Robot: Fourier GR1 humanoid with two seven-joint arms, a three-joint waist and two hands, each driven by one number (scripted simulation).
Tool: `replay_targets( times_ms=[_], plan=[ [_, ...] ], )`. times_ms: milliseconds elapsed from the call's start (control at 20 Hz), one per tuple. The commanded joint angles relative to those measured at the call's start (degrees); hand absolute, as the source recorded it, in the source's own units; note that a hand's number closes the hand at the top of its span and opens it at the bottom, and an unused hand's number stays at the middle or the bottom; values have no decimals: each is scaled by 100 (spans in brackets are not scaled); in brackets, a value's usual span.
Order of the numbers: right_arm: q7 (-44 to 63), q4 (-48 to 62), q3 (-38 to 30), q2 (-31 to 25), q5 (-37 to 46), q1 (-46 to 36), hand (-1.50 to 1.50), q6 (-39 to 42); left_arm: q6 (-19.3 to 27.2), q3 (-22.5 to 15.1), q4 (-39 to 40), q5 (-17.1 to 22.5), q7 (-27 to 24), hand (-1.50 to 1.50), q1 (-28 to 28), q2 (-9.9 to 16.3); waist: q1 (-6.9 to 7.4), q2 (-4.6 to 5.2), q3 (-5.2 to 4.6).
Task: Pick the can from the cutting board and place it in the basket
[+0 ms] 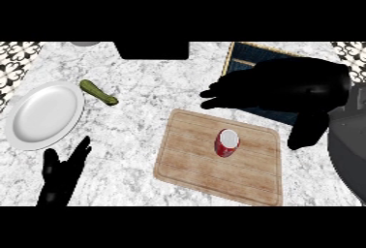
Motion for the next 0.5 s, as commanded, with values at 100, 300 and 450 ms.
replay_targets(
  times_ms=[100, 300, 450],
  plan=[
    [-414, -84, 322, 304, 926, 512, -150, -324, 27, -45, 656, -198, -71, 0, -250, -448, -52, 25, -42],
    [-911, 317, 374, 145, 1431, 508, -150, -333, -98, 221, -22, -49, 435, 0, -74, -61, -4, 21, -39],
    [-988, 602, 640, 584, 1788, 802, -150, -767, -198, 100, 461, -289, -169, 0, 96, -298, -4, 26, -42]
  ],
)
